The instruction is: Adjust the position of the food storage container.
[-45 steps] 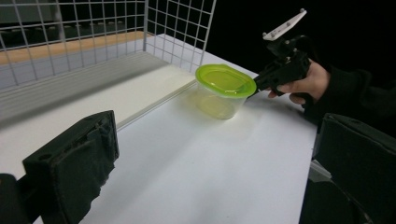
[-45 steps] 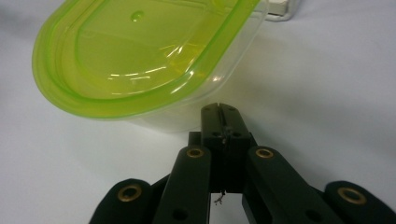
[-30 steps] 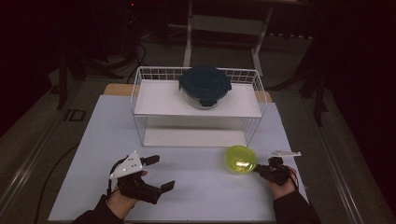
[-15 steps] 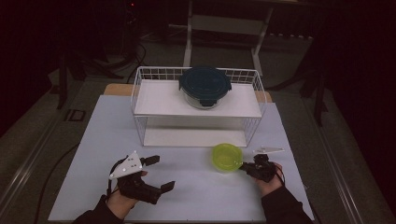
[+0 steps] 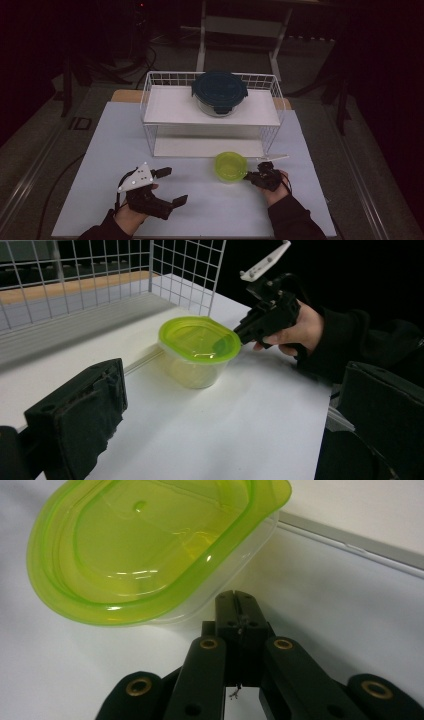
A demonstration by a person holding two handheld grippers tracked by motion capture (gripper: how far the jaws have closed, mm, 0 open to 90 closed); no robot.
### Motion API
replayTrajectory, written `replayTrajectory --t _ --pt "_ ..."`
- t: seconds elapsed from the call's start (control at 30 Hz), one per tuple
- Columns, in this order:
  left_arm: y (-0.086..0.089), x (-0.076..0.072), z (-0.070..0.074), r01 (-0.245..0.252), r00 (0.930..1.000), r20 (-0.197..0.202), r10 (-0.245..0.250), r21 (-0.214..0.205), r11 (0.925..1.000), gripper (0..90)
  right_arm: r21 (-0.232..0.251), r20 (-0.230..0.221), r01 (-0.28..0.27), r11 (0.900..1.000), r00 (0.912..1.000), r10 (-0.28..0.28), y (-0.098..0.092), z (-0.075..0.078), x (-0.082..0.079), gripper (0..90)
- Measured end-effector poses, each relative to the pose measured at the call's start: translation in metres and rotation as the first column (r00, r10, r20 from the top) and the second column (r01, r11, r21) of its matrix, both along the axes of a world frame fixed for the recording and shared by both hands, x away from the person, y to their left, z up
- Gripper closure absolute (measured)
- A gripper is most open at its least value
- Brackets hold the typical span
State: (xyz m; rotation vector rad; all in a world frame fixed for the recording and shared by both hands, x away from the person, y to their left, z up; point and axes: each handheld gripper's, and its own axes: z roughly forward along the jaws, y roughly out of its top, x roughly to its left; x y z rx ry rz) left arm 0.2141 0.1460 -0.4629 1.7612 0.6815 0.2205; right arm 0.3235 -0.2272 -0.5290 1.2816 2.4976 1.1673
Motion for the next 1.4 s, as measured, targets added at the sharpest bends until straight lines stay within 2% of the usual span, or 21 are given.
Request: replayTrajectory --t 0.63,1.17,1.4 --pt "0.000 -0.001 -0.001 0.005 1.0000 0.000 -0.005 -0.001 1.0000 0.0 0.001 -0.018 -0.045 0.9990 0.9988 0.045 0.035 -0.005 0.009 90.0" --pt "0.001 -0.002 0.000 0.007 1.0000 0.001 -0.007 0.000 1.0000 0.0 0.002 -0.017 -0.079 0.9969 0.9967 0.079 0.060 -0.006 0.015 90.0" --pt "0.001 -0.002 0.000 0.010 1.0000 0.001 -0.010 0.002 1.0000 0.0 0.023 -0.025 -0.081 0.9964 0.9963 0.082 0.067 -0.007 0.017 90.0"
